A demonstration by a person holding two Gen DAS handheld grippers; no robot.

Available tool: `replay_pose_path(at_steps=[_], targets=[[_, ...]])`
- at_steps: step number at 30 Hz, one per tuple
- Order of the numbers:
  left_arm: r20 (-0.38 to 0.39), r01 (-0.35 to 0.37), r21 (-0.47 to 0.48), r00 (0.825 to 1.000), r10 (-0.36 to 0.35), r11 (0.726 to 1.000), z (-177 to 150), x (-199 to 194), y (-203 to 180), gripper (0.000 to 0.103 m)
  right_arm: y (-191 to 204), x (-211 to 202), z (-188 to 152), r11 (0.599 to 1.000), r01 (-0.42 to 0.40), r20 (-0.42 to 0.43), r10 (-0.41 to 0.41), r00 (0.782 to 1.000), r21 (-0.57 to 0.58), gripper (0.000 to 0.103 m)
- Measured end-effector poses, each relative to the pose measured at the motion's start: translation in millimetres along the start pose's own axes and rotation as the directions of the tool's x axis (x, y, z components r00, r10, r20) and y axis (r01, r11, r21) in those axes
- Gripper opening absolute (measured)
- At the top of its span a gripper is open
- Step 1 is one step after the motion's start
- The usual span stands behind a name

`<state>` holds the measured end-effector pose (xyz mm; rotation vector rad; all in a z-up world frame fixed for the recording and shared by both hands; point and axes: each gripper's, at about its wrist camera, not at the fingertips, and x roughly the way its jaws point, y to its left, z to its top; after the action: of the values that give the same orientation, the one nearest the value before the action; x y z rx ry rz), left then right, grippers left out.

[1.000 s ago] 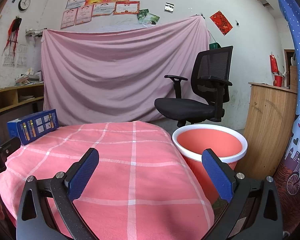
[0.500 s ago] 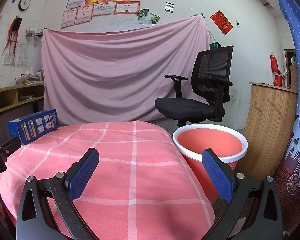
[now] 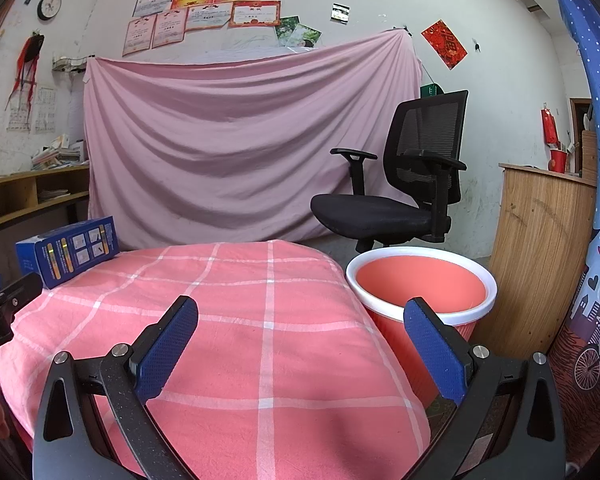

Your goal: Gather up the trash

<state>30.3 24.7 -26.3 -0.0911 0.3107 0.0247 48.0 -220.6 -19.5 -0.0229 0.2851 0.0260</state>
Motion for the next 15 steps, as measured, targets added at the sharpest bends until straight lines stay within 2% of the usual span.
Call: replay_pose_path(at_steps=[15], targets=[[0.000, -0.001, 0.000, 1.000, 0.001, 1.000, -0.2, -0.2, -0.5, 0.101, 3.6, 0.0, -3.4, 1.000, -0.004, -0.004, 0.004, 1.000, -0.002, 0.103]])
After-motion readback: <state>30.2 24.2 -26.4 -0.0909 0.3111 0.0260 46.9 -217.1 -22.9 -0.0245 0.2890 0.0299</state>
